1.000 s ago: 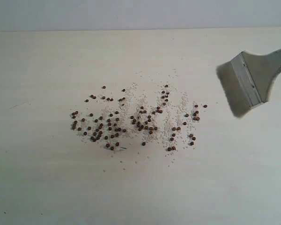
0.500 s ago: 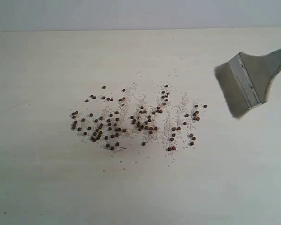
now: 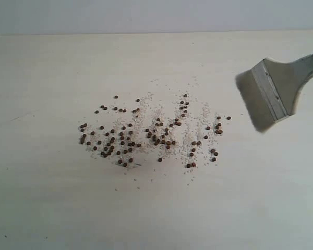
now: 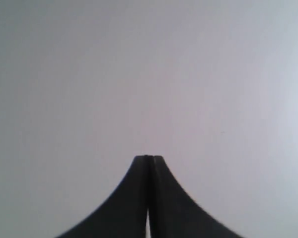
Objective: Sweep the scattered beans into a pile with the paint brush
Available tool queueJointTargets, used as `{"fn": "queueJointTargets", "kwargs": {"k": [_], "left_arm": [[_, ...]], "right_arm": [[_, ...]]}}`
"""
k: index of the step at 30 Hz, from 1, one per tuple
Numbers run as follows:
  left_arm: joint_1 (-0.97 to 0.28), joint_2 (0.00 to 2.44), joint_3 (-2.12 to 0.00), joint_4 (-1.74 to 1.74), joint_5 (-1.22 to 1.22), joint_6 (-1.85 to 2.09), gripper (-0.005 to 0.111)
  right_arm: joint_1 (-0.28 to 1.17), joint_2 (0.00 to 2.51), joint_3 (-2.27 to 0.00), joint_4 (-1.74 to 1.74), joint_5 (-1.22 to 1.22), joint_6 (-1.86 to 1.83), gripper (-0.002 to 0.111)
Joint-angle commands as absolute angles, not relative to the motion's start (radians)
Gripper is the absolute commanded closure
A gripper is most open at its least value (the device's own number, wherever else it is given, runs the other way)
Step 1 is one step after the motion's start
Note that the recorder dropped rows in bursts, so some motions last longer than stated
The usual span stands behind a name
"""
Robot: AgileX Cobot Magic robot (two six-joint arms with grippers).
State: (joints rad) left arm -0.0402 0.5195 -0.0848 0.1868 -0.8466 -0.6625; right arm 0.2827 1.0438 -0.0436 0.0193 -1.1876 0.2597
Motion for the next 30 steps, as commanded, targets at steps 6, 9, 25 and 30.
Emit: {"fn": "queueJointTargets", "kwargs": {"k": [6, 9, 25, 30], "left_arm": [[-0.047, 0.483, -0.08, 0.179, -0.846, -0.657, 0.107], [-0.047, 0.483, -0.08, 0.179, -0.846, -0.657, 0.107], [-0.047, 0.483, -0.08, 0.179, -0.842, -0.657, 0.107], [-0.047, 0.483, -0.08, 0.176, -0.84, -0.657, 0.107]], "right_arm": [[0.279, 1.043, -0.042, -0.006, -1.199, 0.272, 0.108], [0.279, 1.043, -0.042, -0.01, -1.199, 0.275, 0.108], [0.279, 1.043, -0.042, -0.025, -1.199, 0.283, 0.108], [0.279, 1.043, -0.042, -0.025, -1.199, 0.283, 0.108]]}}
